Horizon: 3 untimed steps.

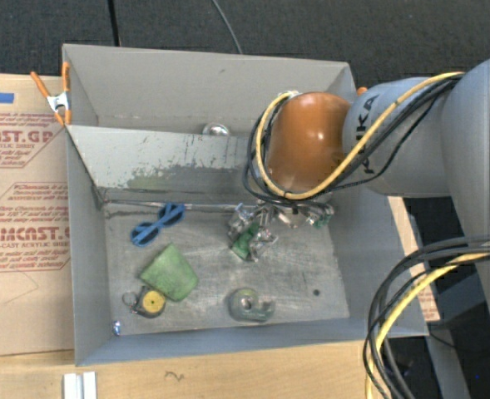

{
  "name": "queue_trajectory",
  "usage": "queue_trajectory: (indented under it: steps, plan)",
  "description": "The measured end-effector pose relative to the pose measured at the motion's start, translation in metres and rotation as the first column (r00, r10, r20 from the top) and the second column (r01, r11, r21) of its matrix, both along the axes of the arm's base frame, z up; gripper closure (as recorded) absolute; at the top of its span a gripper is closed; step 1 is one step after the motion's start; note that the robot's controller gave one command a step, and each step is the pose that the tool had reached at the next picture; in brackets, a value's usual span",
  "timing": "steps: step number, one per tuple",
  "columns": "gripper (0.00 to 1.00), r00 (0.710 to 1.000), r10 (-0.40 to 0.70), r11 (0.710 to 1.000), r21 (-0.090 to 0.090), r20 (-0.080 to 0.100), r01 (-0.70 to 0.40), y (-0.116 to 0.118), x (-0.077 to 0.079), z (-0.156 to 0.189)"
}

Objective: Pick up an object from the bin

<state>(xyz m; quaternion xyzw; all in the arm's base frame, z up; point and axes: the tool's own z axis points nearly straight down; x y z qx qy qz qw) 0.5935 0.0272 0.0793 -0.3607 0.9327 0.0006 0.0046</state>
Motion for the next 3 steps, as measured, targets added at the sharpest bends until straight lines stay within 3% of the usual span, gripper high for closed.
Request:
queue_trajectory:
  steps: [2, 3]
  plan:
    - [1.00, 1.000, -0.001, 1.000, -0.003, 0.000, 0.001, 0.003, 0.003, 0.112]
    - [1.00, 1.000, -0.002, 1.000, -0.002, -0.005, 0.002, 0.004, 0.004, 0.114]
